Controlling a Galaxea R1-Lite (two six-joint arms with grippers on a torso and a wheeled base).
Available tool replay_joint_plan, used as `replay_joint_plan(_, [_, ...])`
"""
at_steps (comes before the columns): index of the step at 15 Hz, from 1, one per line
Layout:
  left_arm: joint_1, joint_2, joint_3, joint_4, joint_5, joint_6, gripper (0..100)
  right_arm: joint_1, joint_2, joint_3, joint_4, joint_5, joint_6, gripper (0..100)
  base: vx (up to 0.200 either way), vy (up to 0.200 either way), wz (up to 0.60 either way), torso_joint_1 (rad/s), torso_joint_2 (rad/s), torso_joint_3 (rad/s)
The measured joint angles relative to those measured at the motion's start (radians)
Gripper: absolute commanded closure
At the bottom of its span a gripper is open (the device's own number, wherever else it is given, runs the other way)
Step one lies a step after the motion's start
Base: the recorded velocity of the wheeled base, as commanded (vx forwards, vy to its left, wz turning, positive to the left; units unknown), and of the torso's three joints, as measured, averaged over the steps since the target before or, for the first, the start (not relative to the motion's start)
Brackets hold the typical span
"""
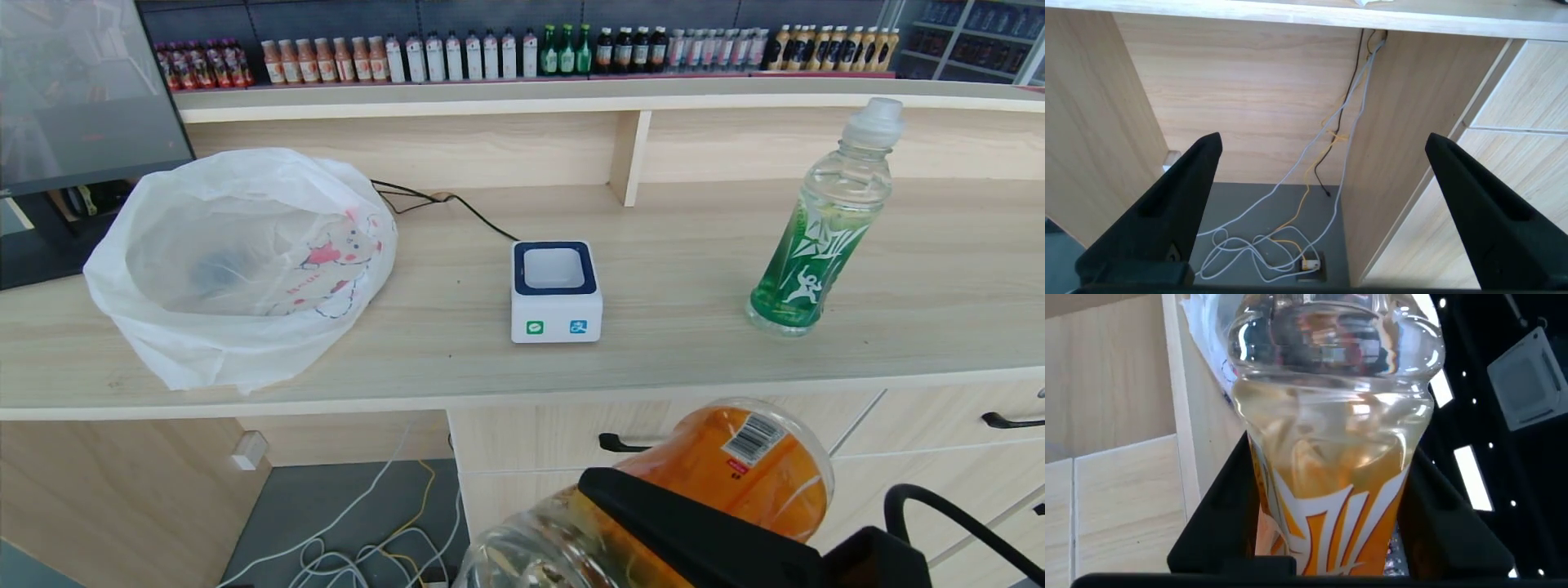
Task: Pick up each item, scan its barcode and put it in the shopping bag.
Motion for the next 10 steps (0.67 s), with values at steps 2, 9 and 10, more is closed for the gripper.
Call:
replay_joint_plan(2, [0.0,0.0,0.0,0.0,0.0,0.0,0,0.0,-0.001,0.008,-0.001,0.018,-0.044,100,0.0,0.0,0.0,0.0,0.0,0.0])
replay_joint_plan(9, [0.0,0.0,0.0,0.0,0.0,0.0,0,-0.002,-0.008,0.003,-0.003,0.055,-0.128,100,0.0,0.0,0.0,0.0,0.0,0.0])
replay_joint_plan(10, [0.0,0.0,0.0,0.0,0.0,0.0,0,-0.002,-0.008,0.002,-0.004,0.054,-0.132,100,0.0,0.0,0.0,0.0,0.0,0.0])
